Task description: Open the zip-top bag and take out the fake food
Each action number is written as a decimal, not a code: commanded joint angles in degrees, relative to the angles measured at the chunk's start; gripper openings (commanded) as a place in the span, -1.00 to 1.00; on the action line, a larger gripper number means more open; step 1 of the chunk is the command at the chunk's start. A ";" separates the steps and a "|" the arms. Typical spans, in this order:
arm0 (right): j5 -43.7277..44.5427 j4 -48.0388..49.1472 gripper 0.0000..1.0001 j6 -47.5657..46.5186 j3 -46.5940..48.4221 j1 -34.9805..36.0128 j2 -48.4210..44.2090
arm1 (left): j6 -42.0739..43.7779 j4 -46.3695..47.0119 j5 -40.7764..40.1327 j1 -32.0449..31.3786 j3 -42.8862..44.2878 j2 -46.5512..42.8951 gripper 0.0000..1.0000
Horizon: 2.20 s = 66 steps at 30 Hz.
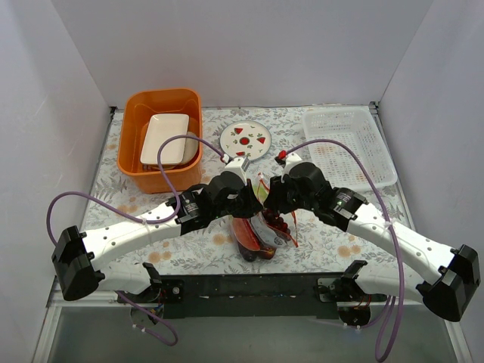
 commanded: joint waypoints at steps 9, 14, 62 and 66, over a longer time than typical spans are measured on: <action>-5.70 7.02 -0.24 -0.42 -2.98 -1.66 1.48 | 1.20 0.52 0.98 0.25 2.86 -1.61 -1.00; -7.90 8.87 -0.24 0.80 -4.04 -1.75 1.57 | 1.28 0.52 1.07 0.25 2.95 -1.26 -1.00; -3.95 -2.20 -0.97 -0.42 5.27 -1.75 -3.53 | 1.29 -2.82 -1.30 0.25 1.55 -4.86 -1.00; -1.05 -5.01 -0.97 -0.69 9.92 -1.75 -3.70 | 0.76 -2.30 -1.83 0.25 1.19 -5.30 -1.00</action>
